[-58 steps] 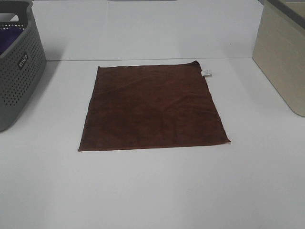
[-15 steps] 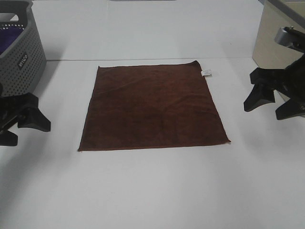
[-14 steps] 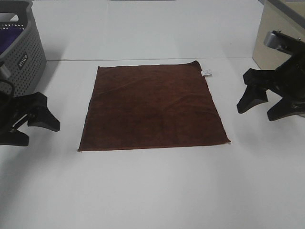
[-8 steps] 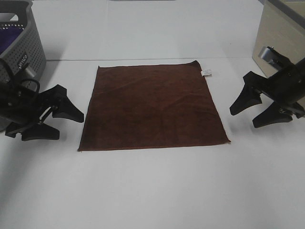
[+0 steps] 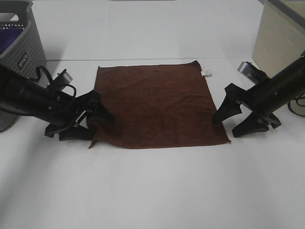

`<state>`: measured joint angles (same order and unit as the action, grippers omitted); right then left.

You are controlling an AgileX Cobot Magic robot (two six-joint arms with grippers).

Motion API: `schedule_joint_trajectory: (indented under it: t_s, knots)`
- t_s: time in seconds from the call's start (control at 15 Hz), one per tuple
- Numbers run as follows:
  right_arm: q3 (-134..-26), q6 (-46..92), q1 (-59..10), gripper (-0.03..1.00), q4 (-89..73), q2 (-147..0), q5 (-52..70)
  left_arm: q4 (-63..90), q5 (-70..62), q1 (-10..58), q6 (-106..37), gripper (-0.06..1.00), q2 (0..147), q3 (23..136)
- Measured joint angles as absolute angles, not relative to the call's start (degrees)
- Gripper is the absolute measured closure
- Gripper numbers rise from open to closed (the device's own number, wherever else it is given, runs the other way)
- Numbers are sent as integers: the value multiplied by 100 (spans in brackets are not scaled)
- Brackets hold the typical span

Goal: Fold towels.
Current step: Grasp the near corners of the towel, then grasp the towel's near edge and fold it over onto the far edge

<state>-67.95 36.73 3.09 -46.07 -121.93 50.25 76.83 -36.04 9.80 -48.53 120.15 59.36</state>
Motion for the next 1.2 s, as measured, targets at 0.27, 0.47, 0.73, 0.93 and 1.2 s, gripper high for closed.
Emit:
schedule_joint_trajectory:
  t_s: [0.27,0.47,0.73,0.93,1.2]
  knots:
    - [-7002,3690,0,37,-4973,-12456,5013,7895,-3644,1197,-4778,27,12193,6091]
    - [-7002,3690,-97,81,-4962,-12559,4790,7775,-3501,1197,-4664,72,12278,6085]
    - [-7002,3547,-103,97,-4801,-12439,4807,7254,-3495,1197,-4486,94,12095,6079]
    - [-6939,3260,-149,97,-4670,-12078,5248,6091,-3610,1226,-3575,94,11591,5942]
    - [-5907,3214,-292,97,-4715,-11585,5271,5649,-3793,1261,-3209,94,11167,5122]
